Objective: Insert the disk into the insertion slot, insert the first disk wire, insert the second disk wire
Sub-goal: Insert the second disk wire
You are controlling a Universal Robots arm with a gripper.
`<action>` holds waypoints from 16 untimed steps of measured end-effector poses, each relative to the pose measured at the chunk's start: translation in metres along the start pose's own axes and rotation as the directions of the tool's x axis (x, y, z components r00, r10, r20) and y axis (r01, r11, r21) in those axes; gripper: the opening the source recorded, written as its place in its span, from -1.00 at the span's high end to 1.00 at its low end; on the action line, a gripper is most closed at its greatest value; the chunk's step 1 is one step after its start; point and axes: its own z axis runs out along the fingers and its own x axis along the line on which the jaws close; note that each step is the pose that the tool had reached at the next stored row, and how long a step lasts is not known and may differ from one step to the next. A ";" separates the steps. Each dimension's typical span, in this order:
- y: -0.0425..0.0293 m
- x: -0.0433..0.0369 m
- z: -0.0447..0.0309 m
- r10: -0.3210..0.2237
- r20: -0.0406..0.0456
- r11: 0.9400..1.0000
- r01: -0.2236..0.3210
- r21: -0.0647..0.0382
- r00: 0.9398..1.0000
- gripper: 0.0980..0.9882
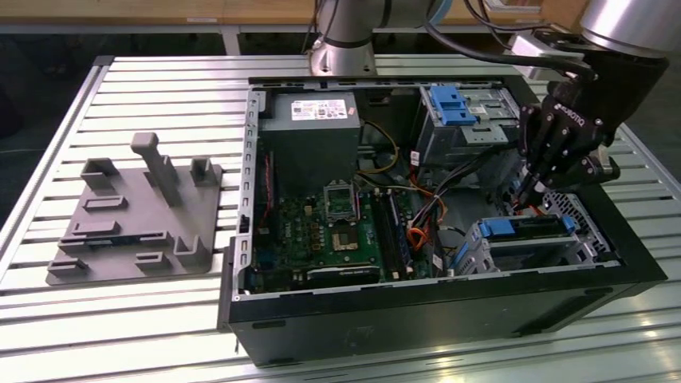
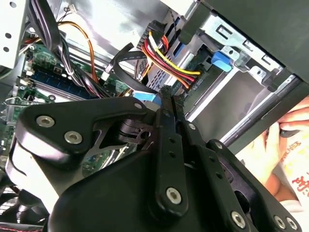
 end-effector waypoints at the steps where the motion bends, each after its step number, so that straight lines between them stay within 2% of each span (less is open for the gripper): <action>1: 0.0000 0.0000 0.0001 0.006 0.004 1.000 -0.006 -0.001 1.000 0.90; 3: 0.0000 0.0000 0.0002 0.016 0.020 1.000 -0.016 -0.003 1.000 0.90; 7: 0.0000 -0.0001 0.0001 0.034 0.066 0.999 -0.033 -0.008 0.997 0.90; 8: 0.0000 0.0000 0.0001 0.037 0.072 0.999 -0.036 -0.009 0.997 0.90; 10: -0.0001 0.0004 0.0001 0.041 0.079 0.999 -0.040 -0.010 0.996 0.90; 14: -0.0002 0.0008 0.0001 0.040 0.086 0.999 -0.039 -0.011 0.995 0.90; 16: -0.0015 0.0014 0.0002 0.040 0.086 0.999 -0.039 -0.011 0.995 0.90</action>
